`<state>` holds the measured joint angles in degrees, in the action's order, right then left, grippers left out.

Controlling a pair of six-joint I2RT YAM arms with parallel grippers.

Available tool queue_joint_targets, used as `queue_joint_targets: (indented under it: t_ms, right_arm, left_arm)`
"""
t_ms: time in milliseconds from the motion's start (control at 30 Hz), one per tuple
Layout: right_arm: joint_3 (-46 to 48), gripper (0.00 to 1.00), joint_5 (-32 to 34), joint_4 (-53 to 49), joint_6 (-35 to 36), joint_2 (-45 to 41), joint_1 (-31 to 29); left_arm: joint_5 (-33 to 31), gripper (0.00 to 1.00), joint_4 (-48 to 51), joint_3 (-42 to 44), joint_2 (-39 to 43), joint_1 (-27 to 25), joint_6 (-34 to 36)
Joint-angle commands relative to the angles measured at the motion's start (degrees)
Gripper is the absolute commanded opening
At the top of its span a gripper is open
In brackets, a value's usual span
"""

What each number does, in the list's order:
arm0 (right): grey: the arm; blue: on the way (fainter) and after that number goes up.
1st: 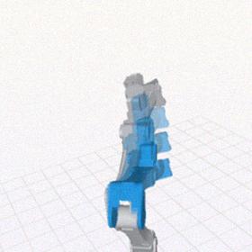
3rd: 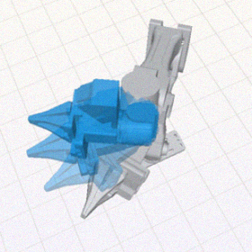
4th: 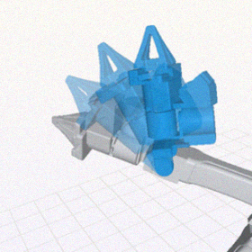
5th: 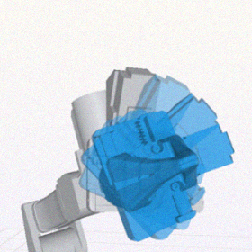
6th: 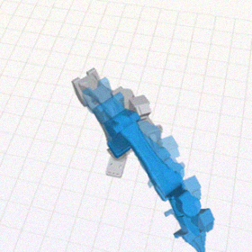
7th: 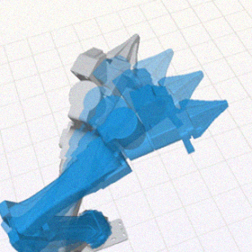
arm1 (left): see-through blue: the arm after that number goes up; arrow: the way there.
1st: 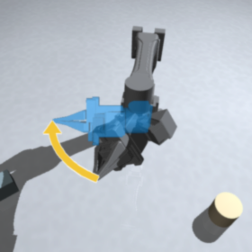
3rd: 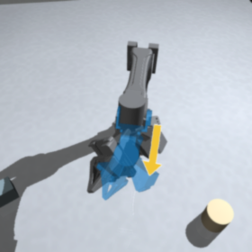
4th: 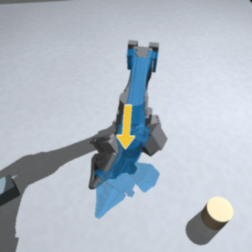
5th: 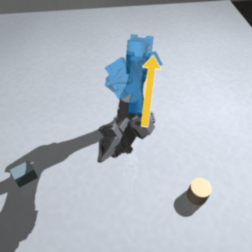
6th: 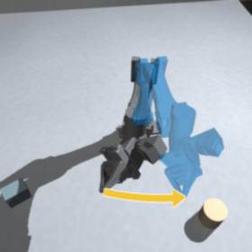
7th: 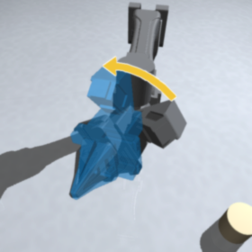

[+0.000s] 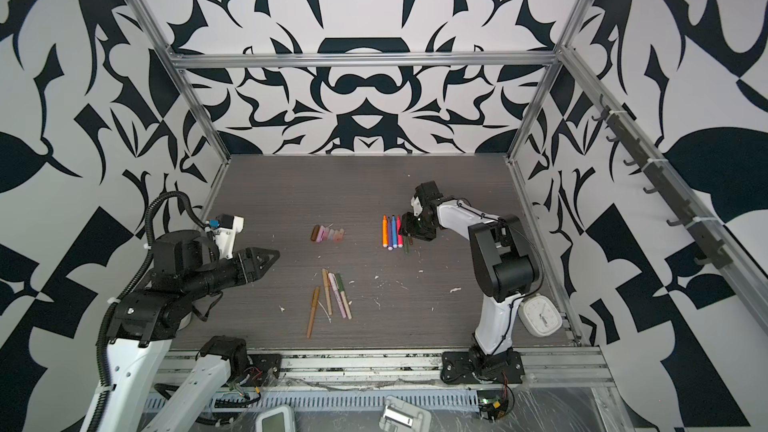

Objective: Open the pen caps
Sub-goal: 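Open the right gripper and move it over the capped pen pile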

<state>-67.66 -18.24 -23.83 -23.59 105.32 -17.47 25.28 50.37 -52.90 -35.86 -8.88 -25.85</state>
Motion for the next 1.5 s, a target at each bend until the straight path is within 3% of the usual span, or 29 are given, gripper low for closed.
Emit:
queue_joint_targets:
  t_ms: [0, 167, 367, 533, 733, 1100, 1467]
  right_arm:
    - [-0.7, 0.58, 1.41, -1.12, 0.17, -5.39, -1.16]
    - [2.53, 0.55, 3.79, -3.19, 1.02, -11.94, -6.68]
    - [7.18, 0.52, 10.39, -4.85, -0.58, -17.77, -20.65]
    - [10.16, 0.49, 14.95, -3.22, -5.92, -17.62, -34.2]
    - [9.79, 0.46, 22.05, -2.88, -9.82, -13.74, -44.97]
    - [6.1, 0.41, 25.1, -2.66, -12.22, -4.97, -51.53]
    - [5.08, 0.37, 26.15, -2.66, -12.71, -6.8, -52.09]
  left_arm:
    - [-0.28, 0.47, 0.7, 0.61, -0.08, 0.27, 0.55]
    - [-0.29, 0.47, 0.65, 0.7, -0.28, 0.27, 0.57]
    - [-0.66, 0.47, 0.59, 0.7, -0.5, 0.27, 0.44]
    - [-0.87, 0.47, 0.61, 0.79, -0.48, 0.27, 0.36]
    - [-1.16, 0.47, 0.7, 0.79, -0.46, 0.27, 0.14]
    - [-1.19, 0.47, 0.74, 0.87, -0.62, 0.27, 0.01]
    - [-1.18, 0.47, 0.7, 0.87, -0.58, 0.26, 0.01]
